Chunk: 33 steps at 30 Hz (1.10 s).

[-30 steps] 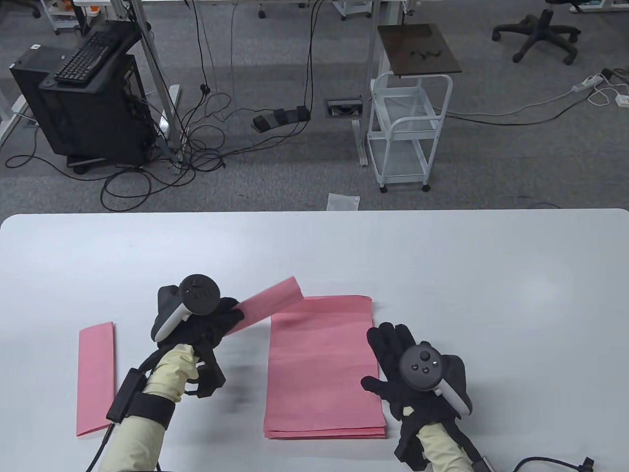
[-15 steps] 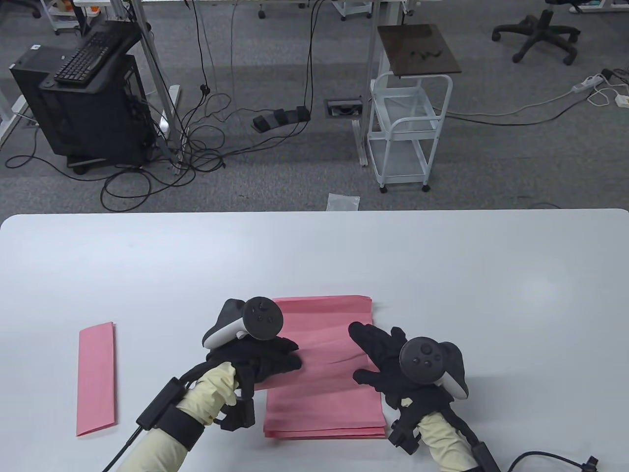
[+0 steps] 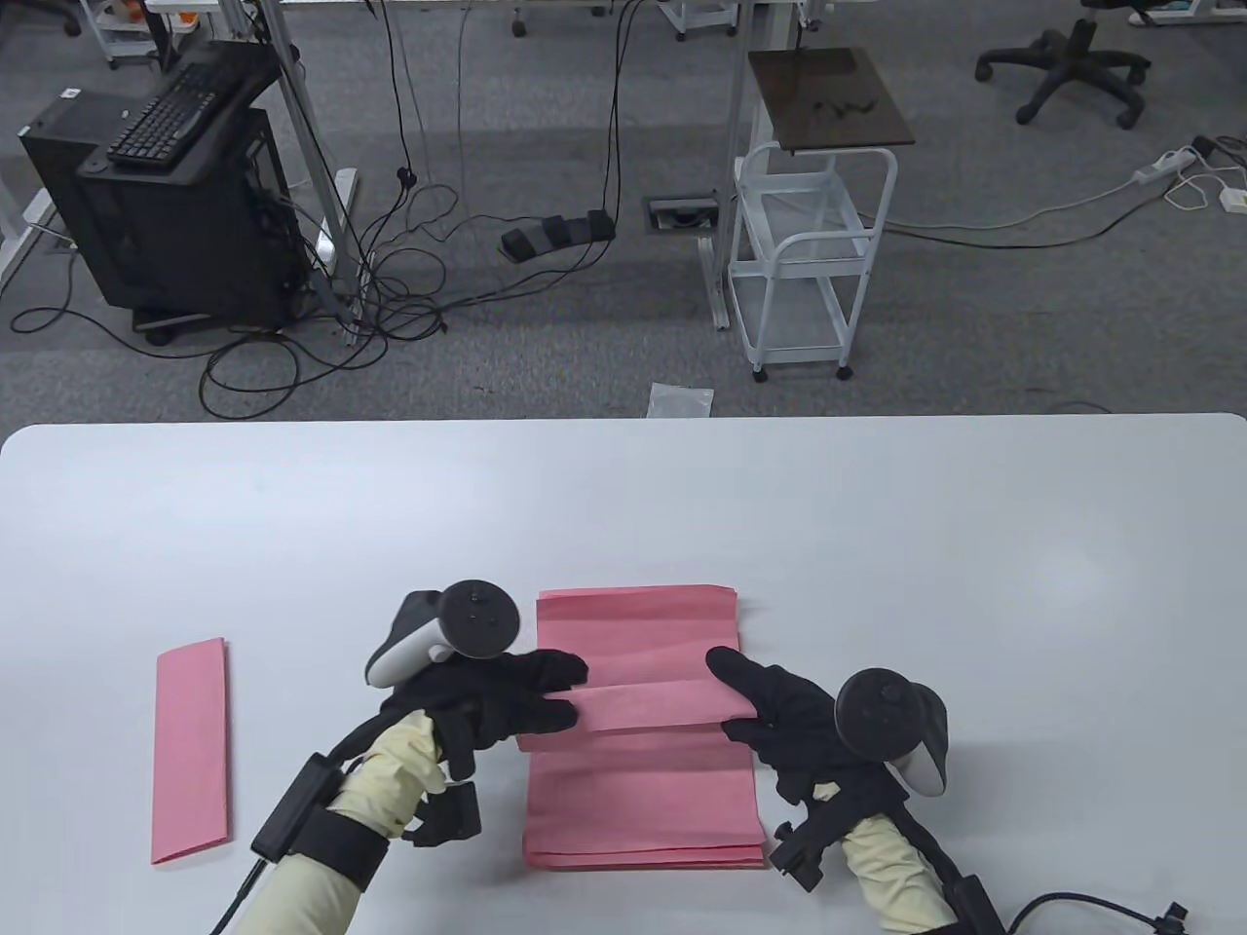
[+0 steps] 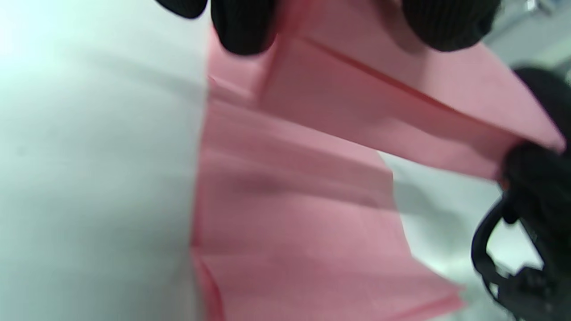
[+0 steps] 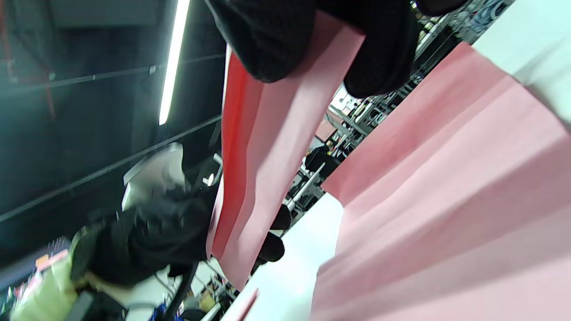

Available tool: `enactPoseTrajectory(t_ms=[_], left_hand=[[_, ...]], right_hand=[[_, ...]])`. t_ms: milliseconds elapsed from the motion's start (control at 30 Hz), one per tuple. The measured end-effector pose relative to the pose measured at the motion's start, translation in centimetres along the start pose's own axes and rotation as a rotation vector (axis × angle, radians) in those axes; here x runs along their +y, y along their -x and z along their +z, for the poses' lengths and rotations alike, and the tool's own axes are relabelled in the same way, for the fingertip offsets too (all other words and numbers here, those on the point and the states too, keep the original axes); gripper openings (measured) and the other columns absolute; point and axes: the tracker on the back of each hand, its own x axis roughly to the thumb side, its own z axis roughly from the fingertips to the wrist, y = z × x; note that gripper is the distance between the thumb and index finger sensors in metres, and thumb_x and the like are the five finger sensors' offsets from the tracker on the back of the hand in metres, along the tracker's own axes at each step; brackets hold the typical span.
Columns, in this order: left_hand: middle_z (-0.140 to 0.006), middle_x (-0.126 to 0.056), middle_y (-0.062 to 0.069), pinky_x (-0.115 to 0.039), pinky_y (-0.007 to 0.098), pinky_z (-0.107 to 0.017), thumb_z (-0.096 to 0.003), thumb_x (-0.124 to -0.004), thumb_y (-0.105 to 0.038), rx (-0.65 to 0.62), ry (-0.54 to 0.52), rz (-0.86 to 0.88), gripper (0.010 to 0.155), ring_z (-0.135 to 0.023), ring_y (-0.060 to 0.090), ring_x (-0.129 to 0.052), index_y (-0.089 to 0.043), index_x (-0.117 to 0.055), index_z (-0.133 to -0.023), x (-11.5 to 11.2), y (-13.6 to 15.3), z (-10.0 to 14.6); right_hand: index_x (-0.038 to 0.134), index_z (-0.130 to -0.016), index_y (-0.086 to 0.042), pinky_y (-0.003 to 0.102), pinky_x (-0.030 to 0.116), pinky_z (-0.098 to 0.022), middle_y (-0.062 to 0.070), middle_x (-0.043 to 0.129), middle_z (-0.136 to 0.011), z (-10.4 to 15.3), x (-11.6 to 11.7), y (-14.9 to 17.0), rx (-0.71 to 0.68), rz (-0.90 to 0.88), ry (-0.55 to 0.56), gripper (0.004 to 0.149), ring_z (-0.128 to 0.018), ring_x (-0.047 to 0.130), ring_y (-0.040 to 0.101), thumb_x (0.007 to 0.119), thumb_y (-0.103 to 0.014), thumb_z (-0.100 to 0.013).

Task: Unfold complexly folded papers and stack

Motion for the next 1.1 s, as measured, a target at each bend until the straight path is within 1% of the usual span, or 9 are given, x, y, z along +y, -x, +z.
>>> enactPoseTrajectory(t_ms=[100, 233, 367, 467, 533, 633, 800, 1000, 1100], left_hand=[[-0.111, -0.063, 0.010, -0.054, 0.056, -0.076, -0.0505, -0.077, -0.050, 0.043, -0.148, 0.040, 0.078, -0.097, 0.034, -0.076, -0.030, -0.036, -0.114, 0.8, 3.0, 1.8], [-0.080, -0.094, -0.003, -0.073, 0.043, -0.067, -0.0510, -0.078, -0.047, -0.034, -0.165, 0.150, 0.077, -0.063, 0.018, -0.102, -0.026, -0.038, -0.113, -1.2, 3.6, 2.2], [-0.060, -0.103, -0.006, -0.082, 0.037, -0.058, -0.0521, -0.077, -0.041, -0.121, -0.167, 0.371, 0.066, -0.041, 0.013, -0.108, -0.023, -0.051, -0.109, -2.9, 3.1, 1.1], [-0.045, -0.107, -0.007, -0.085, 0.035, -0.054, -0.0537, -0.075, -0.041, -0.099, -0.266, 0.471, 0.041, -0.027, 0.009, -0.109, -0.026, -0.081, -0.091, -3.7, 3.2, 0.8], [-0.040, -0.109, -0.008, -0.086, 0.034, -0.052, -0.0526, -0.077, -0.041, -0.068, -0.282, 0.464, 0.039, -0.022, 0.008, -0.110, -0.026, -0.085, -0.088, -4.1, 3.2, 0.7], [-0.043, -0.110, -0.008, -0.087, 0.033, -0.053, -0.0525, -0.077, -0.041, -0.045, -0.252, 0.458, 0.039, -0.025, 0.007, -0.112, -0.027, -0.085, -0.088, -4.9, 3.3, 0.8], [-0.082, -0.099, 0.006, -0.074, 0.041, -0.068, -0.0544, -0.073, -0.036, -0.043, -0.247, 0.541, 0.041, -0.064, 0.019, -0.109, -0.020, -0.078, -0.092, -6.5, 3.2, 0.6], [-0.096, -0.087, 0.015, -0.064, 0.045, -0.076, -0.0496, -0.058, -0.071, -0.094, -0.240, 0.687, 0.077, -0.079, 0.027, -0.099, -0.015, -0.069, -0.101, -7.2, 3.3, 0.9], [-0.099, -0.083, 0.017, -0.061, 0.047, -0.077, -0.0528, -0.054, -0.070, -0.081, -0.267, 0.749, 0.075, -0.082, 0.029, -0.097, -0.014, -0.068, -0.101, -7.2, 3.2, 1.1]], right_hand=[[0.061, -0.102, -0.021, 0.058, 0.048, -0.074, 0.006, 0.081, -0.072, 0.0, -0.5, 0.4, 0.018, -0.036, 0.051, 0.059, -0.062, 0.082, 0.031, 0.079, -0.020, -0.046], [0.061, -0.102, -0.022, 0.058, 0.049, -0.074, 0.006, 0.081, -0.072, -0.2, -0.3, 0.0, 0.005, -0.070, 0.075, 0.058, -0.062, 0.083, 0.031, 0.079, -0.021, -0.046], [0.062, -0.101, -0.021, 0.058, 0.049, -0.073, 0.006, 0.082, -0.071, -0.2, 0.3, -0.3, -0.009, -0.082, 0.053, 0.058, -0.061, 0.084, 0.031, 0.079, -0.021, -0.046], [0.062, -0.101, -0.021, 0.058, 0.049, -0.073, 0.006, 0.082, -0.071, 0.0, 0.0, 0.1, 0.001, -0.065, 0.051, 0.057, -0.061, 0.084, 0.030, 0.078, -0.023, -0.047], [0.065, -0.100, -0.021, 0.059, 0.046, -0.073, 0.005, 0.082, -0.072, 0.0, 0.0, 0.5, 0.023, -0.136, 0.065, 0.052, -0.064, 0.083, 0.032, 0.074, -0.028, -0.050], [0.077, -0.090, -0.018, 0.061, 0.043, -0.073, 0.005, 0.085, -0.075, -0.2, -0.1, 1.3, 0.084, -0.305, 0.141, 0.042, -0.076, 0.080, 0.035, 0.073, -0.031, -0.050], [0.086, -0.076, -0.009, 0.062, 0.047, -0.071, 0.008, 0.093, -0.062, -1.1, 0.1, 1.6, 0.168, -0.514, 0.188, 0.039, -0.070, 0.086, 0.036, 0.075, -0.035, -0.049], [0.086, -0.074, -0.008, 0.061, 0.048, -0.070, 0.007, 0.093, -0.059, -2.1, -0.1, 1.2, 0.191, -0.412, 0.183, 0.038, -0.066, 0.088, 0.034, 0.073, -0.034, -0.049], [0.086, -0.074, -0.008, 0.062, 0.045, -0.071, 0.007, 0.093, -0.060, -2.4, 0.2, 1.1, 0.159, -0.471, 0.122, 0.038, -0.070, 0.086, 0.035, 0.074, -0.034, -0.049]])
